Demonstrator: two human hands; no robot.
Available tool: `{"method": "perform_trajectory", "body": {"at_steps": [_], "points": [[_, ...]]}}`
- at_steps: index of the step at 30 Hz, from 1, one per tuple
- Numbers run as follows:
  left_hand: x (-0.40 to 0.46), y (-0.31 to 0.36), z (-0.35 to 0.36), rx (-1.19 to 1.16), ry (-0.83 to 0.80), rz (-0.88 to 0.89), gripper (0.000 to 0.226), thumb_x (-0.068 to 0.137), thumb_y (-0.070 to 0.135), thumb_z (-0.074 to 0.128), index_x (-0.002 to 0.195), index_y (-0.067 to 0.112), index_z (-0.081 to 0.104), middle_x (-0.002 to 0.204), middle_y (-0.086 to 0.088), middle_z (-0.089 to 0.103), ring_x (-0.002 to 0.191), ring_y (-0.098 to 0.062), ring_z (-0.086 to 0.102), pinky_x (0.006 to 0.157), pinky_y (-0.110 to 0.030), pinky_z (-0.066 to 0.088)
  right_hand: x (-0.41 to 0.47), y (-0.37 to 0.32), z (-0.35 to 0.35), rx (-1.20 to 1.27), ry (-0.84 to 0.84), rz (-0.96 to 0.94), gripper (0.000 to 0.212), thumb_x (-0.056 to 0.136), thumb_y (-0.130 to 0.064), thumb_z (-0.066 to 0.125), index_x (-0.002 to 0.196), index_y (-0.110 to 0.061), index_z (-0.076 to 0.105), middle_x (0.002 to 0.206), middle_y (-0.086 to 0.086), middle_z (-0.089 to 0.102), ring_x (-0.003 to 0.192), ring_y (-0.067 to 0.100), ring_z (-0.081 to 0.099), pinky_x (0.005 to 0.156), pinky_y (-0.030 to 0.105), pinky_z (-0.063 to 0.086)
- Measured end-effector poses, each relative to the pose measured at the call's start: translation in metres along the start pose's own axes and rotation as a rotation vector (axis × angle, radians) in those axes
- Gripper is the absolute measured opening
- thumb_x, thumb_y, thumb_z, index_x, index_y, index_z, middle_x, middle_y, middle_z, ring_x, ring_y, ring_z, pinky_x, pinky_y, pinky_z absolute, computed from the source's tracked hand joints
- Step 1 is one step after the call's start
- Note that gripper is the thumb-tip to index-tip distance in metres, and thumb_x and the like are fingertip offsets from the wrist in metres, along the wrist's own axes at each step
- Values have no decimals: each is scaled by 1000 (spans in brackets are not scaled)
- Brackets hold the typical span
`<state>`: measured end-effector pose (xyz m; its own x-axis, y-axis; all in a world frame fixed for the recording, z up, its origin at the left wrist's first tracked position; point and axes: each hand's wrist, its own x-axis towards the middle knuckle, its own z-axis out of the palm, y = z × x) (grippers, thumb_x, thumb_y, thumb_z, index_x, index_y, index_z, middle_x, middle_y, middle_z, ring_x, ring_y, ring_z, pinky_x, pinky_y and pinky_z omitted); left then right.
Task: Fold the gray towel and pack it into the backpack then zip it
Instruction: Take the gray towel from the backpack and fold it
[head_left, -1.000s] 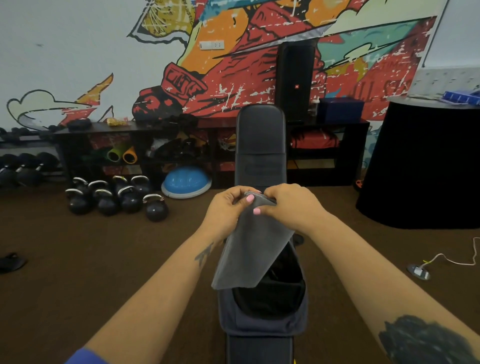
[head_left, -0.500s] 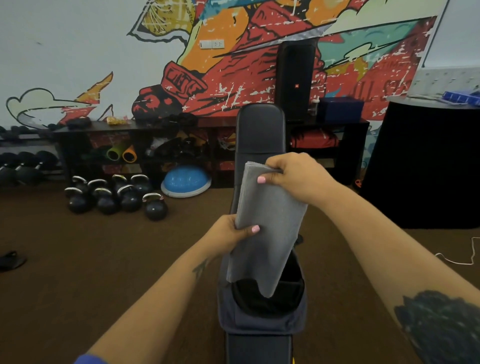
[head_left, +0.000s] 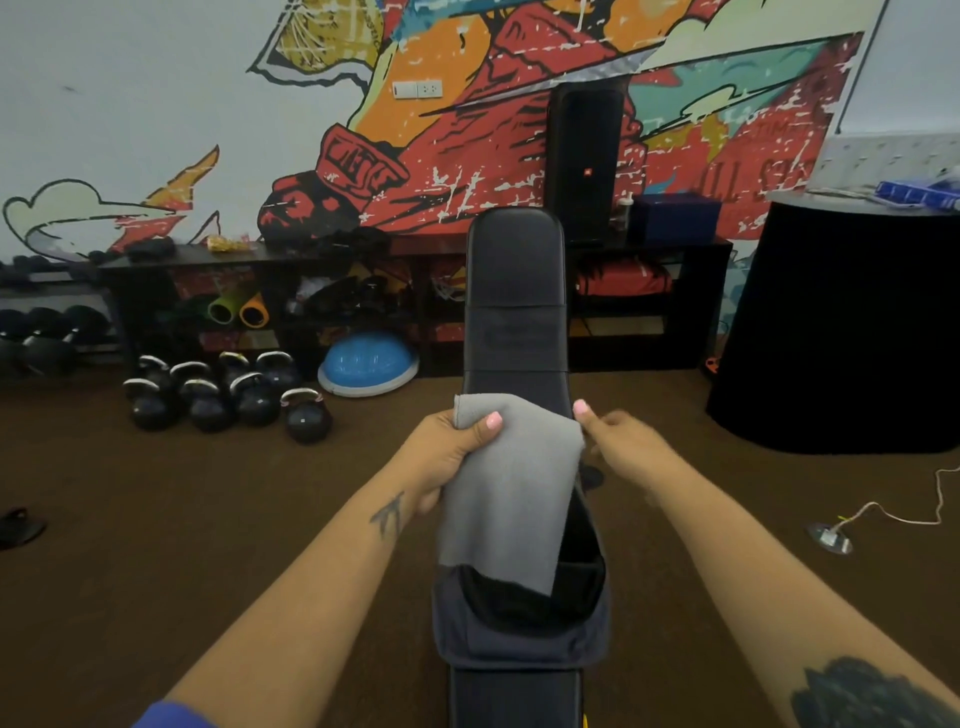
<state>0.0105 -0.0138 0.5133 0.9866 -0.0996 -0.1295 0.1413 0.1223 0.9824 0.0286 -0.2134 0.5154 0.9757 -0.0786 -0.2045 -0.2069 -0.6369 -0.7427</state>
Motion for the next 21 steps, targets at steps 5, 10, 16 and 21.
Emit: {"method": "perform_trajectory", "body": {"at_steps": [5,10,16,21], "points": [[3,0,3,-49,66,4,14,87,20,62,99,14,66,98,-4,71,89,-16,66,74,-27,55,-9,11,14,466,-326,168,83,81,-80,20,90,-14,70,98,8,72,98,29,63,92,47,39],[4,0,3,-15,105,-11,24,87,23,62,108,12,63,102,-3,69,91,-15,65,71,-26,51,-12,-1,11,612,-240,89,47,85,-50,59,112,-12,65,108,3,68,99,22,61,102,46,38],[8,2,-2,93,90,-109,30,88,27,60,113,10,62,103,-5,68,91,-17,64,69,-29,52,-12,-7,8,656,-88,31,26,92,-33,58,106,-13,66,102,2,65,95,21,58,83,36,49],[15,3,-5,128,183,-141,24,82,25,68,102,12,61,113,-9,66,99,-22,63,82,-35,56,-9,-9,9,612,66,-53,19,93,-28,57,88,-12,67,85,-2,61,80,14,53,79,36,49]]}}
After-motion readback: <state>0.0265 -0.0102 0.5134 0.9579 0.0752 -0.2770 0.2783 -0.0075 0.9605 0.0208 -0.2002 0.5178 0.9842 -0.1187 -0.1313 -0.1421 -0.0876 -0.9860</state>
